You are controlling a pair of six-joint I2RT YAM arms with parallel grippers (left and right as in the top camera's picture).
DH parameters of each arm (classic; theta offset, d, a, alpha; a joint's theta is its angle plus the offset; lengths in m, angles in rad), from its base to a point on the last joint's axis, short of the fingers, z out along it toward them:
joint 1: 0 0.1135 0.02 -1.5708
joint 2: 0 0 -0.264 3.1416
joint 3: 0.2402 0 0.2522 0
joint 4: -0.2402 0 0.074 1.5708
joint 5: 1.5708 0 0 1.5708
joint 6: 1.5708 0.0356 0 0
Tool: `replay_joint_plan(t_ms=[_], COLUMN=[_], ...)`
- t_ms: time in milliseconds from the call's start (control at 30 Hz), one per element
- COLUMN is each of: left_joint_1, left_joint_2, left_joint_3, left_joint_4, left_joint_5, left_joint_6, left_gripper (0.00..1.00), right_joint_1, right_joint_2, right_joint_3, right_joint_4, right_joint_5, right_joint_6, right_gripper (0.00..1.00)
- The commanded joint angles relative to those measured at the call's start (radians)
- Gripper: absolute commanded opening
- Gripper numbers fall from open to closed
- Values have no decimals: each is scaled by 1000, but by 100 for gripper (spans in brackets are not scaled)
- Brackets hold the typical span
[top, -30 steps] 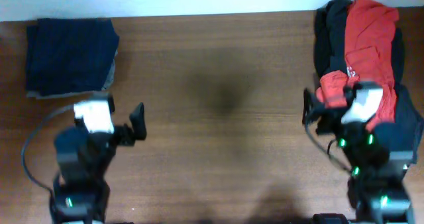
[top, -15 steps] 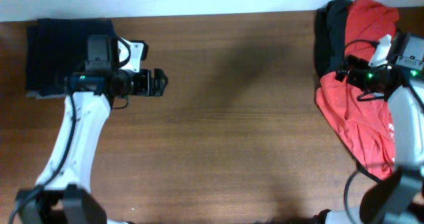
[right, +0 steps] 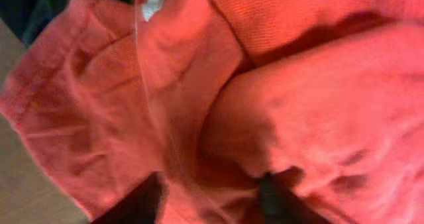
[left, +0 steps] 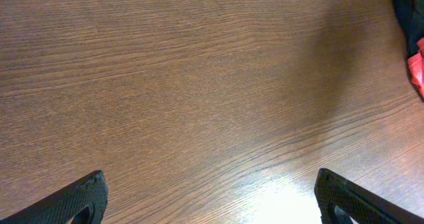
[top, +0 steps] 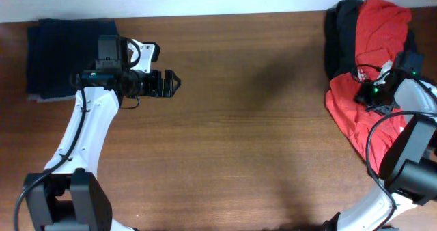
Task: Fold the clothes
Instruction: 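Reach the right gripper into the clothes pile and grasp the orange t-shirt, then pull the orange t-shirt left onto the open table with the right gripper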
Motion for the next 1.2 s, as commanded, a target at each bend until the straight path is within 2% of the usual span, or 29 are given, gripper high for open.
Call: replay_joint_plan(t_ms=[0,100,167,333,467,533,667,900,1033,1167], left_joint_1=[-3,-3,-3,-3,-3,-2,-2,11,19,19], left_joint_2=[1,1,1,1,0,-10,-53,-181,-278,-357], left_joint_3=[14,14,14,14,14,16,32,68,69,69], left_joint_4=[5,6,7,10,40,64,78,78,78,58], left_joint_5=[19,19,19,19,19,19,18,18,14,-91], left_joint_6=[18,17,13,11,-35,-78,-84,-84,-39,-37], left_gripper=[99,99,99,99,99,99,99,99,99,99], right_joint_1=[-2,-4,-3,0,12,45,164,375,500,632], right_joint_2=[17,16,15,3,-28,-33,-35,-36,-36,-36], right_joint_3=[16,20,33,164,344,453,628,734,760,760], right_joint_4=[7,14,1,-133,-311,-422,-578,-594,-552,-494], right_joint_5=[15,14,14,-35,-254,-285,-282,-283,-288,-308], right_joint_6=[-4,5,26,30,-27,-55,-105,-100,-63,-4], right_gripper=[29,11,4,4,4,4,4,4,4,4])
